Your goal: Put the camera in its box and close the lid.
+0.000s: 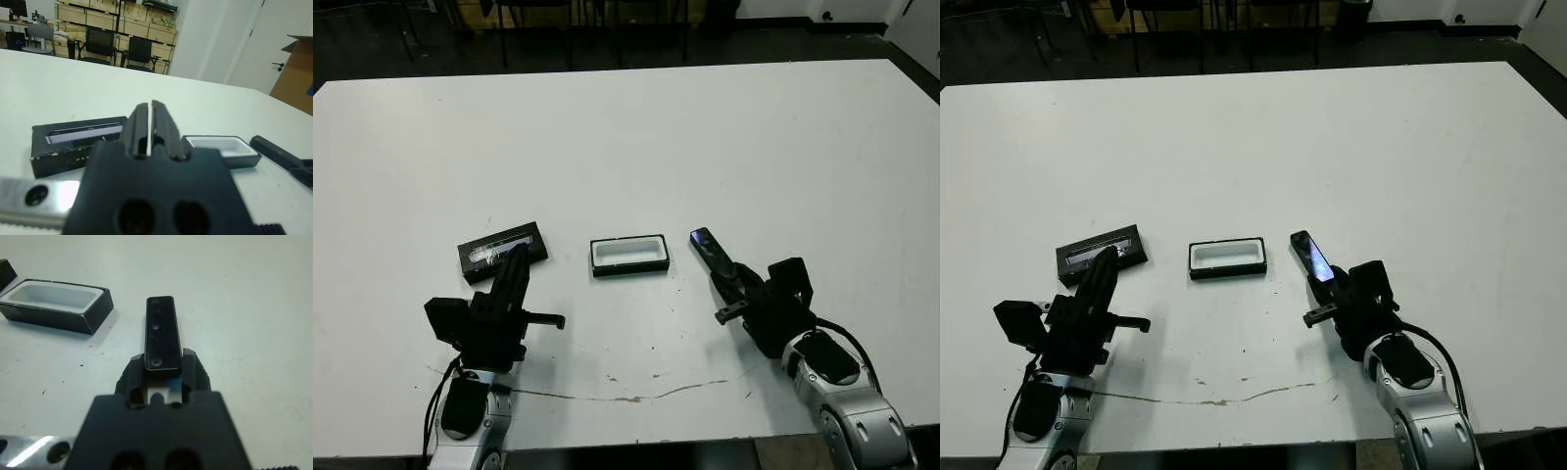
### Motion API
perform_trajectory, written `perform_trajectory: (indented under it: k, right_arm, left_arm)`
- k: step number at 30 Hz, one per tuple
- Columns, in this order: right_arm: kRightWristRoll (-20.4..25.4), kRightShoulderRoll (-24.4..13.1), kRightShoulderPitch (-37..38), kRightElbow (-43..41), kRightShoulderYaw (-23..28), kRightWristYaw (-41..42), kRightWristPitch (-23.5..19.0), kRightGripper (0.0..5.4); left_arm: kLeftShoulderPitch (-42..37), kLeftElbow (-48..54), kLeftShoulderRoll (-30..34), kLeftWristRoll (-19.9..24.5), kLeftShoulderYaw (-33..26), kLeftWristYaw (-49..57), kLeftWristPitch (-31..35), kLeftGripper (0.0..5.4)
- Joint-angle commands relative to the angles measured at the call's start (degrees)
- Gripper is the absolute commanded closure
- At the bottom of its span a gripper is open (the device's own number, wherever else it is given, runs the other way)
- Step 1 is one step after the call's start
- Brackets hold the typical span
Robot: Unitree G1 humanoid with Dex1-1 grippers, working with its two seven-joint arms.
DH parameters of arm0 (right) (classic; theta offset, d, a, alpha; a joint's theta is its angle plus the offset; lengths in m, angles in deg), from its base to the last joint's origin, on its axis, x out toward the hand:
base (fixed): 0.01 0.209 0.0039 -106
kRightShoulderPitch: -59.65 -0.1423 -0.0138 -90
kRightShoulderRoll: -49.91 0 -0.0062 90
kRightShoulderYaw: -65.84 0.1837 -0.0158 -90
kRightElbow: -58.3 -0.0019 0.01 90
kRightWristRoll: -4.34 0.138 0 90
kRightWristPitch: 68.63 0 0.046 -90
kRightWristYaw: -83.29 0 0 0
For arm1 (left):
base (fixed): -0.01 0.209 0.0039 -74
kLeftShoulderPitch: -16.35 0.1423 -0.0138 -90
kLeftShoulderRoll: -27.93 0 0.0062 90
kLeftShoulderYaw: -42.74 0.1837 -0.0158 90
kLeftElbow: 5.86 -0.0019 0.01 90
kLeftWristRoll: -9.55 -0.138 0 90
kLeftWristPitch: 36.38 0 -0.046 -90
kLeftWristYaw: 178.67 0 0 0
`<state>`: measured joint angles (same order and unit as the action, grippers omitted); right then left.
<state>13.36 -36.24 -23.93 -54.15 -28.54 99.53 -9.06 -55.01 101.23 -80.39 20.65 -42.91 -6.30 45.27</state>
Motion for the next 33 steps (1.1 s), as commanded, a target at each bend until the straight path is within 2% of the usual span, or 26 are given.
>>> perform_trajectory:
  k: [1, 3, 7, 12, 15, 18, 23, 25, 29, 31, 33]
  right_arm:
    - [-0.82, -0.90, -0.25, 1.46, 0.72, -0.17, 1.65, 4.98]
    - [-1.37, -0.70, -1.31, 0.46, 1.72, -1.67, 0.67, 4.98]
    - [-0.27, -1.59, -5.29, 1.87, 5.33, -1.26, 3.30, 4.98]
    - [7.26, -5.77, -14.82, 5.65, 11.34, 6.61, 3.01, 4.99]
    - [11.04, -9.36, -21.85, 9.91, 12.03, 12.31, 0.85, 4.99]
    - [12.21, -12.19, -28.45, 16.57, 10.30, 19.07, 2.02, 4.99]
    - [12.13, -14.56, -38.61, 29.81, 5.31, 33.17, 5.34, 4.99]
    - [10.69, -15.47, -42.63, 35.10, 2.41, 39.62, 8.20, 4.99]
    - [4.98, -16.02, -48.79, 41.79, -3.24, 46.27, 14.95, 5.00]
    - [4.26, -15.75, -50.77, 43.88, -5.13, 49.97, 15.79, 5.00]
    - [3.07, -15.81, -52.77, 44.96, -7.86, 53.55, 14.52, 5.00]
  left_arm:
    - [2.10, -0.64, 0.11, -0.28, -0.20, 0.39, 0.45, 5.40]
    - [2.04, -0.65, 0.17, -0.14, -0.23, 0.31, 0.62, 5.40]
    - [1.81, -0.84, 0.27, -0.24, -0.31, 0.19, 0.29, 5.40]
    - [1.60, -0.47, 0.68, -0.99, -0.45, 0.37, 0.46, 5.40]
    - [1.53, -0.38, 0.85, -1.68, -0.52, 0.40, 0.28, 5.40]
    - [1.52, -0.43, 0.99, -2.39, -0.59, 0.21, -0.41, 5.40]
    - [1.69, 0.13, 0.99, -2.15, -0.79, 0.06, -0.26, 5.40]
    - [1.75, 0.31, 1.04, -2.63, -0.84, 0.27, -0.43, 5.40]
    - [1.86, 1.05, 1.07, -2.10, -0.91, 0.06, 0.28, 5.40]
    - [1.88, 1.06, 1.11, -2.28, -0.94, 0.05, 0.06, 5.40]
    - [1.78, 0.68, 1.18, -2.37, -1.01, -0.14, -0.48, 5.40]
